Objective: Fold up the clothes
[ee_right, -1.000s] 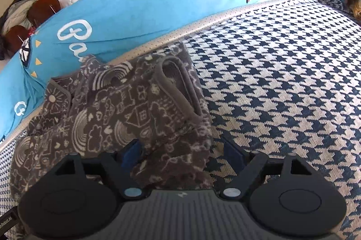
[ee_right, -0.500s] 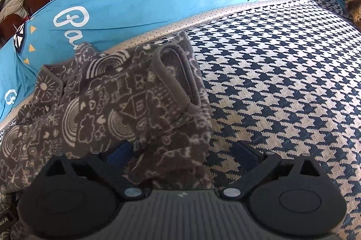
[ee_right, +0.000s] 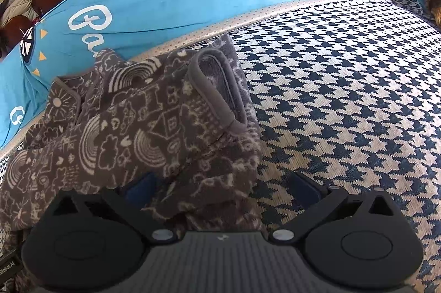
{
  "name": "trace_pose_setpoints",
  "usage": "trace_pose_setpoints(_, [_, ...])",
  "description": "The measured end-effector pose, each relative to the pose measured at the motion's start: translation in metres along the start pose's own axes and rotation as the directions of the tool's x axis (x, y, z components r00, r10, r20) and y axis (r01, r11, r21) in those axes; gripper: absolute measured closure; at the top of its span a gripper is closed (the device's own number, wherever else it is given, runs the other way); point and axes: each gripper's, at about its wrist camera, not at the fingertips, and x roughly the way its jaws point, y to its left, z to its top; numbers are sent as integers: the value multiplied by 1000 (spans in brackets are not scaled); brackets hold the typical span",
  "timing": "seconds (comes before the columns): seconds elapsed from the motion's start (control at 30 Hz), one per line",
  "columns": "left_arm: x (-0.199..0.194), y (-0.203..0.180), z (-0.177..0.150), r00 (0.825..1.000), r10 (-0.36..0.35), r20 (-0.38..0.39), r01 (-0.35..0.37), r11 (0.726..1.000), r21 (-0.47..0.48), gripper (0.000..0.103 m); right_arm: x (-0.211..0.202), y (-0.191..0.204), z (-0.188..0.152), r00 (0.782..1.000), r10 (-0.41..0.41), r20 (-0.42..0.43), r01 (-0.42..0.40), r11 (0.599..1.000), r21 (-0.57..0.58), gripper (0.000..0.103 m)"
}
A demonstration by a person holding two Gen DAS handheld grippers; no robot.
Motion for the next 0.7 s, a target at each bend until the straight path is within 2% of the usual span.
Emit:
trace_pose_setpoints(0.33, [1, -2, -1, 1000, 2, 3, -2, 1000, 2, 0, 6, 14, -1, 996, -76, -39, 72, 994, -81, 0])
trace_pose_setpoints(0.7, [0, -2, 0, 1000, 4, -1, -4, 1000, 4, 0, 5, 14, -4, 997, -70, -43, 65, 993, -98, 0])
